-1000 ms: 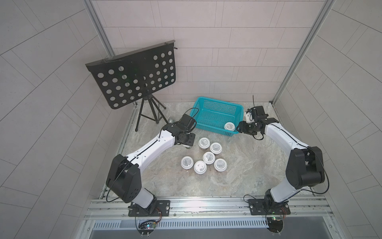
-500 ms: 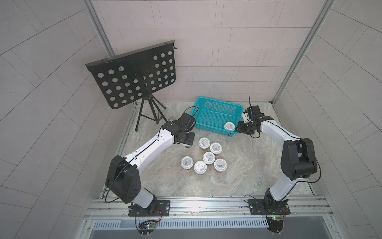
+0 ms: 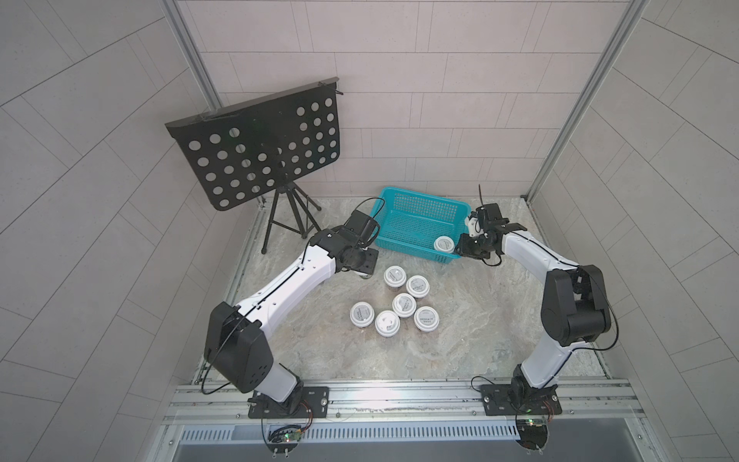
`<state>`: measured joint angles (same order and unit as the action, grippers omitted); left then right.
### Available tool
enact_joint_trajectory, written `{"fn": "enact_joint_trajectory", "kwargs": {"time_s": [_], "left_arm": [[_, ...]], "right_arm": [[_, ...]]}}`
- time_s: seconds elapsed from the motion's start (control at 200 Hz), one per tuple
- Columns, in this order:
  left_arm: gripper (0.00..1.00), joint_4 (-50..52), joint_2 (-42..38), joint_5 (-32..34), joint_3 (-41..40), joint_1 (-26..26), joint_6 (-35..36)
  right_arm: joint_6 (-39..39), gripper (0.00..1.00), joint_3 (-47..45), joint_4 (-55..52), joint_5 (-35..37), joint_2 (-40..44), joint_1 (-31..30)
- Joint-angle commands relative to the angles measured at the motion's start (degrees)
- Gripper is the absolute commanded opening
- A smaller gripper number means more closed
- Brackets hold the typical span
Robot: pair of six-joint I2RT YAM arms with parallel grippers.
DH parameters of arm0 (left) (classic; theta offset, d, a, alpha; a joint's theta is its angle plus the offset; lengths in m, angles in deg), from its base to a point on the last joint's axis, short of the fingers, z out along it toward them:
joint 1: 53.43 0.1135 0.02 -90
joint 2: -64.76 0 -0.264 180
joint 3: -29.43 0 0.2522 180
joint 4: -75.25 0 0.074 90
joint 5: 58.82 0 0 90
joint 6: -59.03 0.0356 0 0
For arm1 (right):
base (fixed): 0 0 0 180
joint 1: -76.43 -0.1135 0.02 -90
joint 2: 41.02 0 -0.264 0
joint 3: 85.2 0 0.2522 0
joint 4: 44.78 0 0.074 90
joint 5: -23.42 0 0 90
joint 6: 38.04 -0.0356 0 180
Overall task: Put the yogurt in the basket
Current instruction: Adjust the basket at the center of the board.
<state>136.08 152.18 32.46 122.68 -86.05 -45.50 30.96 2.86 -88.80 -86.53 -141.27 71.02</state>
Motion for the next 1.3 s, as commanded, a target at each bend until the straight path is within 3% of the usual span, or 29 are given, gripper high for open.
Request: {"fn": "enact_joint_trajectory", "kwargs": {"time_s": [0.0, 0.761, 1.296], "left_arm": [[0.62, 1.15, -0.06, -0.65, 3.04, 0.27, 1.17], [0.62, 1.97, 11.95, -4.79, 19.21, -0.12, 3.93], [0.62, 1.45, 27.43, -3.33, 34.87, -1.05, 5.68]], "right_arm": [[1.57, 0.32, 1.32, -2.22, 0.13, -1.17, -1.08], [3.50, 0.29, 5.10, -5.07, -0.19, -4.09, -5.46], [3.42, 0.32, 7.67, -5.90, -0.08, -5.13, -6.28]]}}
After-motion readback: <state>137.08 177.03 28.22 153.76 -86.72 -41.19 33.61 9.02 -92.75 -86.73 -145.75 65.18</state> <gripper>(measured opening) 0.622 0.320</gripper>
